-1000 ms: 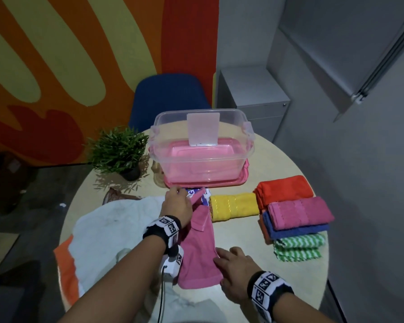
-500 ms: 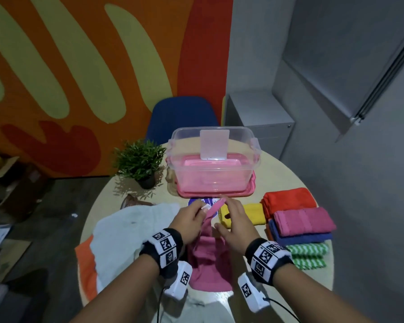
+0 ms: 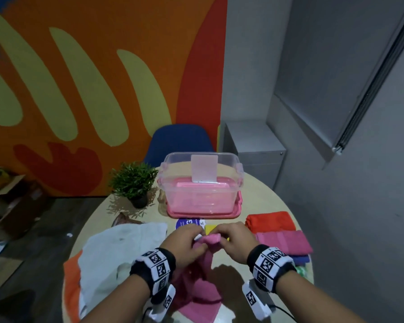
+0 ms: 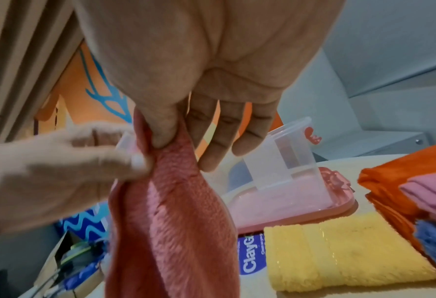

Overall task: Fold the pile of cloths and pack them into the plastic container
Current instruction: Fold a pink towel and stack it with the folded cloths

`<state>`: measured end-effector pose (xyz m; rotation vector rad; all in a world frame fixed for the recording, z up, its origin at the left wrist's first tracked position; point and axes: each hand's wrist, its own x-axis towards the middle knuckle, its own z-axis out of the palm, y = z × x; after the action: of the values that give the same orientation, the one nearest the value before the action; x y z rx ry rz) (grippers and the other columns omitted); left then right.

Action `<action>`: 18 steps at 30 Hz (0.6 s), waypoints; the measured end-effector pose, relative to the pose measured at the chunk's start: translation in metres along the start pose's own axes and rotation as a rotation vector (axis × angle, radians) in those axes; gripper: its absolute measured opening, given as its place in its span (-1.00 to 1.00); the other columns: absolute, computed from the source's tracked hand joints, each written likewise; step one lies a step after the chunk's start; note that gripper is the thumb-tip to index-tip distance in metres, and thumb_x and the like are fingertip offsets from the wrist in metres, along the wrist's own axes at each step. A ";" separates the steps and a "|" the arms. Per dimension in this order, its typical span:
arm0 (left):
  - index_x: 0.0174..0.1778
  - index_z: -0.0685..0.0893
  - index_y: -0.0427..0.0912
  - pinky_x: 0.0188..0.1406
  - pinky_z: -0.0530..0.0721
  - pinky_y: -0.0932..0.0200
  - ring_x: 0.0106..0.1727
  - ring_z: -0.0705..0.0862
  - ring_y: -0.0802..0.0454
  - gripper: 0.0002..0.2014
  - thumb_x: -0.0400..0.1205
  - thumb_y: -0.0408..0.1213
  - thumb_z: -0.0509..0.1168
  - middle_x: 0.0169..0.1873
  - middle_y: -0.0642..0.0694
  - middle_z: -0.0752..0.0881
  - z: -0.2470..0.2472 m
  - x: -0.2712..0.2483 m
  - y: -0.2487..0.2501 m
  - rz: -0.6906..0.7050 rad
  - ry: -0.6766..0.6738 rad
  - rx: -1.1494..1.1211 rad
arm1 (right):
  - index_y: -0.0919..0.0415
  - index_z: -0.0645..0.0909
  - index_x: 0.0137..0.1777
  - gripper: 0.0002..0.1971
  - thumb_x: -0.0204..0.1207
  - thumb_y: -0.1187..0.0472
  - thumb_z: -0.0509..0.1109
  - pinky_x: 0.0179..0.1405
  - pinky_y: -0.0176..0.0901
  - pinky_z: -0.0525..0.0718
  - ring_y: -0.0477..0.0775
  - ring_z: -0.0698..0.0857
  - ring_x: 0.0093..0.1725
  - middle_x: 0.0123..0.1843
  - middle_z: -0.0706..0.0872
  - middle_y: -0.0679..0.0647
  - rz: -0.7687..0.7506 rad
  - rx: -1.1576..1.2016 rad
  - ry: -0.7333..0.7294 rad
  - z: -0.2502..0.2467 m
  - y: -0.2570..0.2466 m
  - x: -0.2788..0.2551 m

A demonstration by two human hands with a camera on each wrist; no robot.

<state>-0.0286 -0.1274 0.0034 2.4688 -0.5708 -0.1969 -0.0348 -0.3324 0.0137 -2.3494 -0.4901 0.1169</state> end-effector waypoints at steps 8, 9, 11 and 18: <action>-0.34 0.47 -0.01 -0.16 0.57 0.08 -0.16 0.61 -0.07 -0.85 0.44 -0.38 0.22 -0.26 0.02 0.63 -0.006 -0.008 0.010 -0.239 0.152 0.008 | 0.08 0.65 -0.01 -0.70 0.58 0.47 0.20 -0.10 -0.39 0.56 -0.23 0.65 -0.13 -0.11 0.74 -0.06 -0.082 0.163 0.178 -0.053 -0.004 -0.007; -0.34 0.49 0.02 -0.16 0.54 0.13 -0.13 0.62 -0.07 -0.82 0.45 -0.39 0.22 -0.25 0.05 0.63 -0.009 -0.008 0.010 -0.259 0.184 0.002 | 0.03 0.60 -0.03 -0.70 0.61 0.47 0.19 -0.13 -0.38 0.54 -0.25 0.63 -0.14 -0.12 0.73 -0.07 -0.084 0.186 0.207 -0.060 -0.003 -0.007; -0.26 0.62 0.04 -0.12 0.48 0.20 -0.09 0.64 -0.08 -0.77 0.48 -0.44 0.24 -0.21 0.06 0.64 -0.018 -0.009 0.007 -0.308 0.235 0.004 | -0.01 0.54 -0.03 -0.72 0.66 0.43 0.19 -0.14 -0.39 0.51 -0.23 0.65 -0.11 -0.09 0.74 -0.07 -0.046 0.241 0.274 -0.072 0.000 -0.007; 0.09 0.78 -0.06 -0.11 0.62 0.13 -0.07 0.72 -0.15 -0.65 0.60 -0.53 0.21 -0.10 -0.14 0.80 -0.066 -0.006 0.010 -0.351 0.394 0.023 | 0.01 0.54 -0.05 -0.89 0.69 0.23 0.29 -0.18 -0.26 0.49 -0.24 0.64 -0.20 -0.17 0.74 -0.14 0.012 0.299 0.330 -0.096 0.012 -0.010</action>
<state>-0.0202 -0.0975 0.0631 2.5192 0.0276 0.1601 -0.0191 -0.4055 0.0756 -2.0263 -0.2735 -0.1793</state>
